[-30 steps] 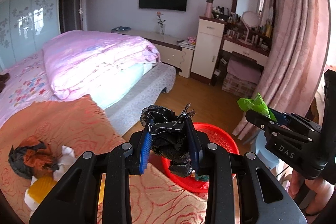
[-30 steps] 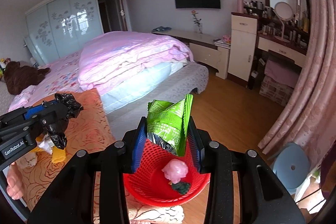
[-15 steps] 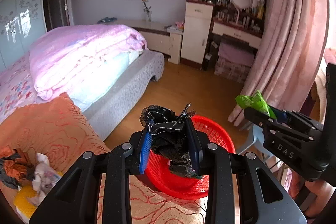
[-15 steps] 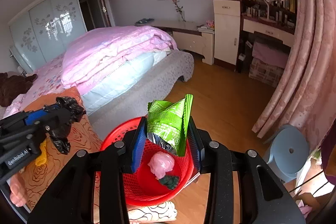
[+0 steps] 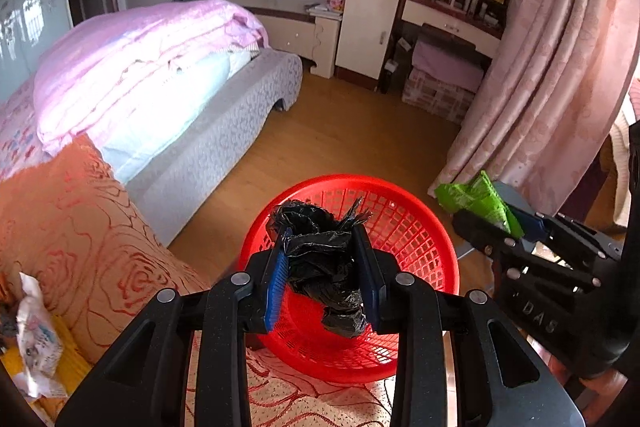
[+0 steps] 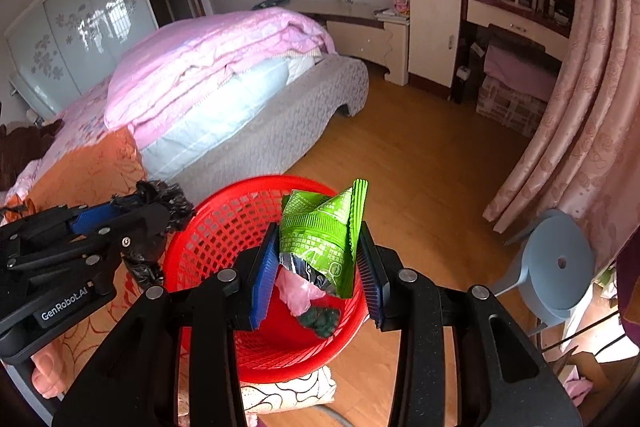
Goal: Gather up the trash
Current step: 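Carry both items over the red wastebasket and open both tools to drop them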
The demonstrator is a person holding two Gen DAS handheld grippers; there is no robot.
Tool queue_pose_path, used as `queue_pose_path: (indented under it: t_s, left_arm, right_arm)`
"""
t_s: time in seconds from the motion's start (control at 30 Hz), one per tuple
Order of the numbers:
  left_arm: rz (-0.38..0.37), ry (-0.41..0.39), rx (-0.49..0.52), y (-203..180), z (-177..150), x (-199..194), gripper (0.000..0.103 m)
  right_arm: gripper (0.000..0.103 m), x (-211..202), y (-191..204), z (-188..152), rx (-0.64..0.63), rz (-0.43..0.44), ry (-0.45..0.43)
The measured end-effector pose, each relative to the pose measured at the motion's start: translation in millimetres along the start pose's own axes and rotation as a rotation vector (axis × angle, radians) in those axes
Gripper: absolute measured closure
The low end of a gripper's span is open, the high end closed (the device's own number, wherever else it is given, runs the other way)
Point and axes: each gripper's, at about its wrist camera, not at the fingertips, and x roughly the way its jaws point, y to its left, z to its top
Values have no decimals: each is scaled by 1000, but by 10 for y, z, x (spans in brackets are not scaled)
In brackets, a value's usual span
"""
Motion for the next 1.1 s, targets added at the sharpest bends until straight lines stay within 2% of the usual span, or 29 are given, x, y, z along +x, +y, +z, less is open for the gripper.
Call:
queue_pose_path:
  t_s: [0.13, 0.2, 0.3, 0.53, 0.7, 1.1]
  left_arm:
    - [-5, 12, -15, 40, -25, 25, 69]
    - [-8, 14, -19, 56, -33, 23, 61]
    - [-5, 9, -23, 73, -44, 7, 53]
    - [-6, -1, -42, 112, -47, -79, 44]
    - [3, -38, -56, 164, -45, -239, 39]
    - [59, -110, -59, 196, -167, -543, 37]
  right_arm:
    - [65, 65, 10, -23, -3, 5, 23]
    - [53, 82, -3, -22, -1, 1, 28]
    - [45, 86, -9, -35, 12, -6, 31]
    - [45, 71, -32, -48, 9, -11, 27]
    - [45, 32, -15, -38, 3, -14, 5]
    - [45, -83, 87, -47, -27, -11, -37]
